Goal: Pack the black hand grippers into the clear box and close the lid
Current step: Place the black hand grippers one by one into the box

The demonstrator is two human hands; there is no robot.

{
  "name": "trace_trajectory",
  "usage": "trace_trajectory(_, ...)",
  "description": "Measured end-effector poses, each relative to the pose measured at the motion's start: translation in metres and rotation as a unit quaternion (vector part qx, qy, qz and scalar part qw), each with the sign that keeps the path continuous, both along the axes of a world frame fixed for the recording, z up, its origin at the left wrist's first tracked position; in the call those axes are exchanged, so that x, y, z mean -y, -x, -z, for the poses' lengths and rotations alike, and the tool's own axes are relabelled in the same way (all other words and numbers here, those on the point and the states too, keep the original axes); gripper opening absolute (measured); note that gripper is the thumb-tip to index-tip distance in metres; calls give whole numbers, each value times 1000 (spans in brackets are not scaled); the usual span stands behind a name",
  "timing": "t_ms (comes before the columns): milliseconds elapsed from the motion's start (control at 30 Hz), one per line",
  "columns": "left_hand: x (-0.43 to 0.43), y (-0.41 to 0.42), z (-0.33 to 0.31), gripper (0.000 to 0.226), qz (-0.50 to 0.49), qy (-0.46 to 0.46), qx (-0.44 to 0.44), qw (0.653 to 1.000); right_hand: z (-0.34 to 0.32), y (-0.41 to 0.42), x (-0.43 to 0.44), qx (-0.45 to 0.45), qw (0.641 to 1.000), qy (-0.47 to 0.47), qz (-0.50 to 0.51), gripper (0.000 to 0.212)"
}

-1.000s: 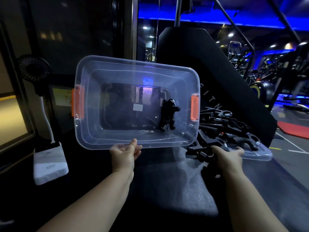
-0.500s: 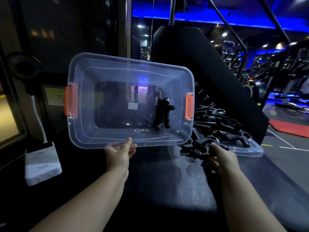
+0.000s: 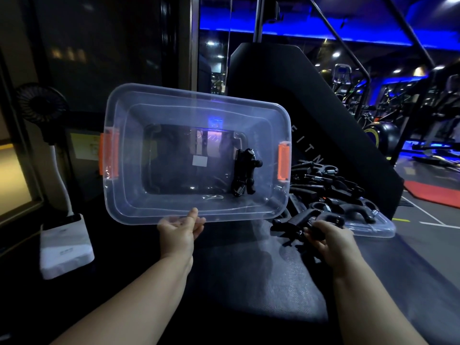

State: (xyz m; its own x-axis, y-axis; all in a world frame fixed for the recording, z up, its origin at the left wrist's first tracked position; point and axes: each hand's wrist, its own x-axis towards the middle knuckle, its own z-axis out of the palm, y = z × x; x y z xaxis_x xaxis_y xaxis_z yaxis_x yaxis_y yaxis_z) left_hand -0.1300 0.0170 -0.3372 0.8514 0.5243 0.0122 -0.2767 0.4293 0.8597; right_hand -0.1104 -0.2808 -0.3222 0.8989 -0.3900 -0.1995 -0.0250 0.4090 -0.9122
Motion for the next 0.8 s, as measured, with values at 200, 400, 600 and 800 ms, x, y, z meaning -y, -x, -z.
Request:
trace_trajectory(200,-1,-1,0,37,-5,-3,-9,1000,-4,-2,-10,42,999,3,1,61)
trace_trajectory(400,0,-1,0,32,-2,6,-7,1000,-8,6,-15,148,985,56,70,19)
trace_trajectory(600,0,0,-2,29,-1,13,-2,1000,-28,25,-38,247,963,74,83,15)
trace_trajectory(800,-1,0,-1,31,4,16,-4,1000,-49,28,-73,331,915,198,117,9)
